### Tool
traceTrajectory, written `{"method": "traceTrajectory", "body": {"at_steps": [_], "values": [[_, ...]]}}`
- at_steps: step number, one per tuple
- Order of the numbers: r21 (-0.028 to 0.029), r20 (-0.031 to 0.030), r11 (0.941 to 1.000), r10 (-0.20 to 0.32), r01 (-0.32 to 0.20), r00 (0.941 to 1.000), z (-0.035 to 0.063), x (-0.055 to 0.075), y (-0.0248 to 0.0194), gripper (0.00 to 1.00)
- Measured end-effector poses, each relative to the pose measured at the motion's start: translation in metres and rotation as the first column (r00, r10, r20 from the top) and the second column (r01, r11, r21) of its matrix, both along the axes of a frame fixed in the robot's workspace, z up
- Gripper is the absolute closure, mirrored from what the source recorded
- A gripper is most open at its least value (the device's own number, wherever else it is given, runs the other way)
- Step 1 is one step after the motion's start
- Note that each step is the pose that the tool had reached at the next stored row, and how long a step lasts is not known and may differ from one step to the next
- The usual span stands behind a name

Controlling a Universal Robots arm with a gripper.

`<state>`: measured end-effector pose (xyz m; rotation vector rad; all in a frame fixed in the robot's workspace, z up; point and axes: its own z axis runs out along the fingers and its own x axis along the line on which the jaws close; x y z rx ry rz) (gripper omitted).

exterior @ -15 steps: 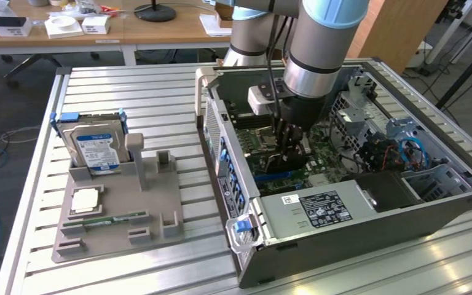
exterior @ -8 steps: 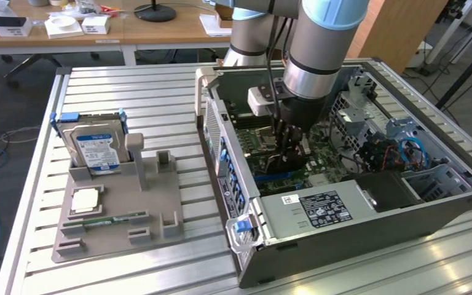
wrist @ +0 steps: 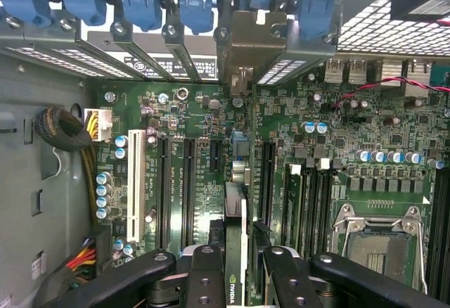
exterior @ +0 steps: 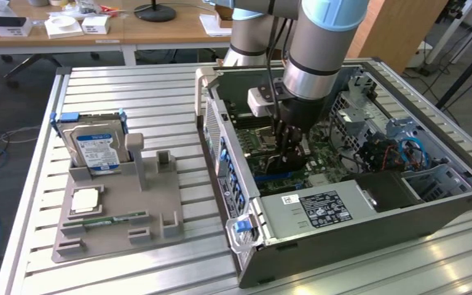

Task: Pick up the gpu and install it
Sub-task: 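Insert the gpu into the slot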

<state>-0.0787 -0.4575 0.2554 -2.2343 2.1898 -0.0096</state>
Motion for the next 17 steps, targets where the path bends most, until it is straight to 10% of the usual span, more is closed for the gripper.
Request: {"method": "traceTrajectory", "body": {"at_steps": [17], "values": [[0.0,-0.0001,1.0,0.0,0.0,1.0,-0.0016,-0.0001,0.0,0.74]]}}
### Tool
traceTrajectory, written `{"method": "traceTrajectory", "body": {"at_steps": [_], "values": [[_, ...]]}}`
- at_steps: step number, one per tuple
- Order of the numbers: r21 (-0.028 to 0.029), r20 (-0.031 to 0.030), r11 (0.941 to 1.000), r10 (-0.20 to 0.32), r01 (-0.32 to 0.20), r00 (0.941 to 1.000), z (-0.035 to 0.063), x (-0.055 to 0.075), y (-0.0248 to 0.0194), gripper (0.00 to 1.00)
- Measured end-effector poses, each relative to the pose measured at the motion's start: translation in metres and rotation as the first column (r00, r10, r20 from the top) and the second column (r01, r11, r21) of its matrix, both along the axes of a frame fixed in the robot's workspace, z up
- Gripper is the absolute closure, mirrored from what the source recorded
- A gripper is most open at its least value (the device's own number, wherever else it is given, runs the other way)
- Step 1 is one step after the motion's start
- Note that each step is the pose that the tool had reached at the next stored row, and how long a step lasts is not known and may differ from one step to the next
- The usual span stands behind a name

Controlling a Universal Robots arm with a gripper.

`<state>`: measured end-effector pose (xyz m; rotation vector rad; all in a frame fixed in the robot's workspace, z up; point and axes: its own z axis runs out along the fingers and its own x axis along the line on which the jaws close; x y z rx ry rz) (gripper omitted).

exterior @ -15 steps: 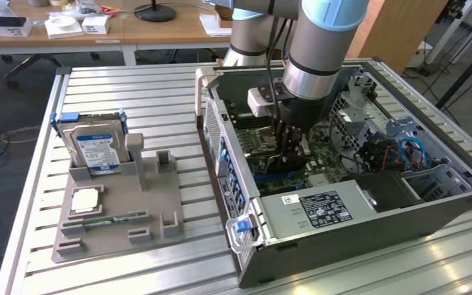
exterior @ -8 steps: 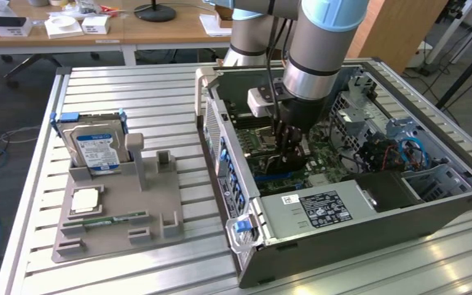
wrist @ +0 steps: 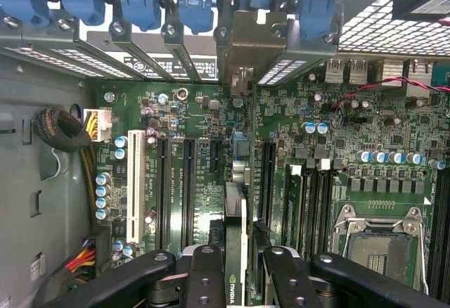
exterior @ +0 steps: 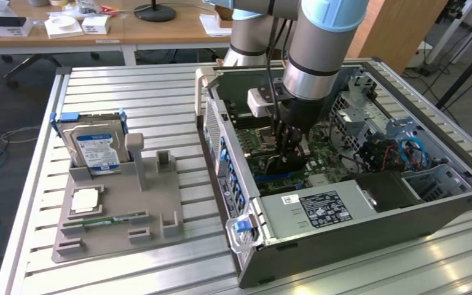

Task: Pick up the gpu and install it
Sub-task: 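Insert the gpu into the slot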

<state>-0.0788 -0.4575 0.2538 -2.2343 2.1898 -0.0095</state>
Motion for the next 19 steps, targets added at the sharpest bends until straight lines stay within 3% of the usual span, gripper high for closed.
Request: {"method": "traceTrajectory", "body": {"at_steps": [19], "values": [[0.0002,0.0002,1.0,0.0,0.0,1.0,0.0045,0.0,0.0,0.74]]}}
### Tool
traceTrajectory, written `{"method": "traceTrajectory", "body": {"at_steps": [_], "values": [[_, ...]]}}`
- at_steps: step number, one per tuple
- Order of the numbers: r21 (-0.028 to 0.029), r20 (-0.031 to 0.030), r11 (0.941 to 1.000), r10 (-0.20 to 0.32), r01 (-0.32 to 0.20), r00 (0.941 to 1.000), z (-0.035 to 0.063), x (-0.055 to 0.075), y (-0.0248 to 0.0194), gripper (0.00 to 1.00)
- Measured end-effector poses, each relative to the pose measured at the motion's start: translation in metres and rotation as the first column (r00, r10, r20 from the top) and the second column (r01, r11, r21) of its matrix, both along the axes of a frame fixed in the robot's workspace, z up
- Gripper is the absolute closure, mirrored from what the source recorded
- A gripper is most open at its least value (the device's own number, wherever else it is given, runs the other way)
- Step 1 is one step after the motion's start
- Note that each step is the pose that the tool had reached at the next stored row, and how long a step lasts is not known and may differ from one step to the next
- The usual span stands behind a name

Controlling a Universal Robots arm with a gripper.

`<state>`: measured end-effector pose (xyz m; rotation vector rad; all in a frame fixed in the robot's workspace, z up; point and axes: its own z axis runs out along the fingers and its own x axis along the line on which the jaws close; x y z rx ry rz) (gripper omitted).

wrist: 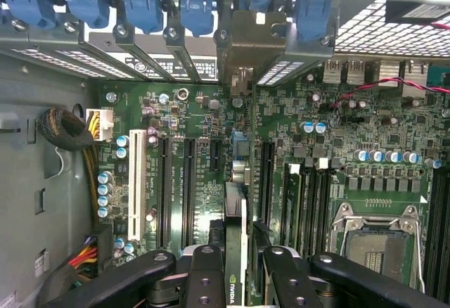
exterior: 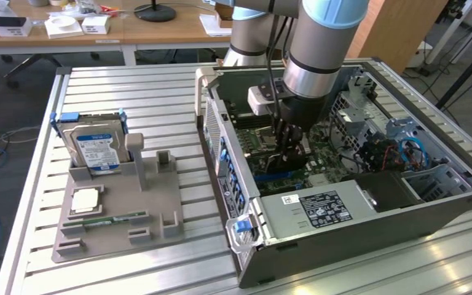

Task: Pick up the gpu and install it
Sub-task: 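Insert the gpu into the slot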

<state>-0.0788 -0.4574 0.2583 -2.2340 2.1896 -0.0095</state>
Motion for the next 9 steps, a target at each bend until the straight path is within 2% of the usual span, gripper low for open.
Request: {"method": "traceTrajectory", "body": {"at_steps": [9], "values": [[-0.0003,-0.0002,1.0,-0.004,0.004,1.0,-0.0002,0.0,-0.0001,0.74]]}}
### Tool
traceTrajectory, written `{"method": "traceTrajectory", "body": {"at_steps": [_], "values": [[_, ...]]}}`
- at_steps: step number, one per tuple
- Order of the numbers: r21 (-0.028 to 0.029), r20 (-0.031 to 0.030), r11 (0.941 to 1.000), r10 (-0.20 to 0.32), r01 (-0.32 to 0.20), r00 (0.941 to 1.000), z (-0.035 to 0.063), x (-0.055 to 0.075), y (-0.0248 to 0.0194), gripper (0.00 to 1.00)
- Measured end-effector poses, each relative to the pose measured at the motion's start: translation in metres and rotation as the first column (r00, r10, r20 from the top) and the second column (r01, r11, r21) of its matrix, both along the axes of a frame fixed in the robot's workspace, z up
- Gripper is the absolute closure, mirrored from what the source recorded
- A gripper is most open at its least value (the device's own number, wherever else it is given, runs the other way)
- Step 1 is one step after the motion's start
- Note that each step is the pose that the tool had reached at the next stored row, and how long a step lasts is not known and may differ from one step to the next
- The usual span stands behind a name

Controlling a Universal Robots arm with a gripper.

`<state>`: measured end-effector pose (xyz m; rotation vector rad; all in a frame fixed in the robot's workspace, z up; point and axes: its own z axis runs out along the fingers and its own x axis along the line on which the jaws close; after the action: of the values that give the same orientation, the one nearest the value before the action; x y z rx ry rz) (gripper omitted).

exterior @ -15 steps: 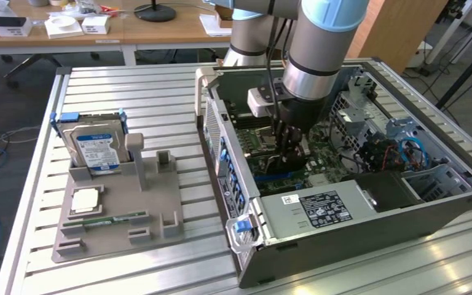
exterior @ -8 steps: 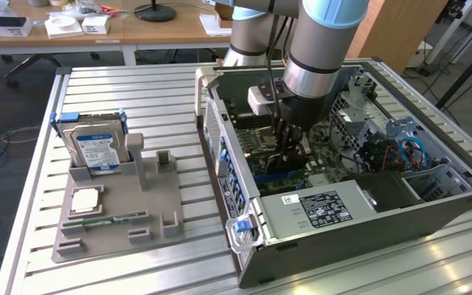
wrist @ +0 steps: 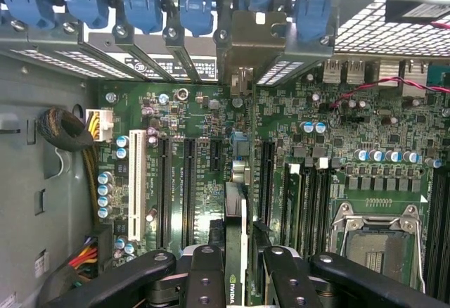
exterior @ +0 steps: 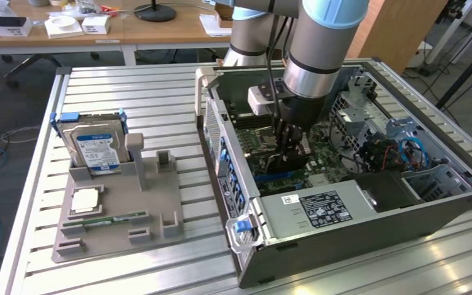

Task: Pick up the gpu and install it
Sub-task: 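Insert the gpu into the slot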

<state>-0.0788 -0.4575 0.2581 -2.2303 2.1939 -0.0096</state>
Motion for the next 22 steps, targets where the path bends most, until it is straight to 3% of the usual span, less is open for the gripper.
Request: {"method": "traceTrajectory", "body": {"at_steps": [22], "values": [[-0.0002,0.0001,0.9997,-0.023,0.023,0.9997,-0.001,0.0,0.0,0.74]]}}
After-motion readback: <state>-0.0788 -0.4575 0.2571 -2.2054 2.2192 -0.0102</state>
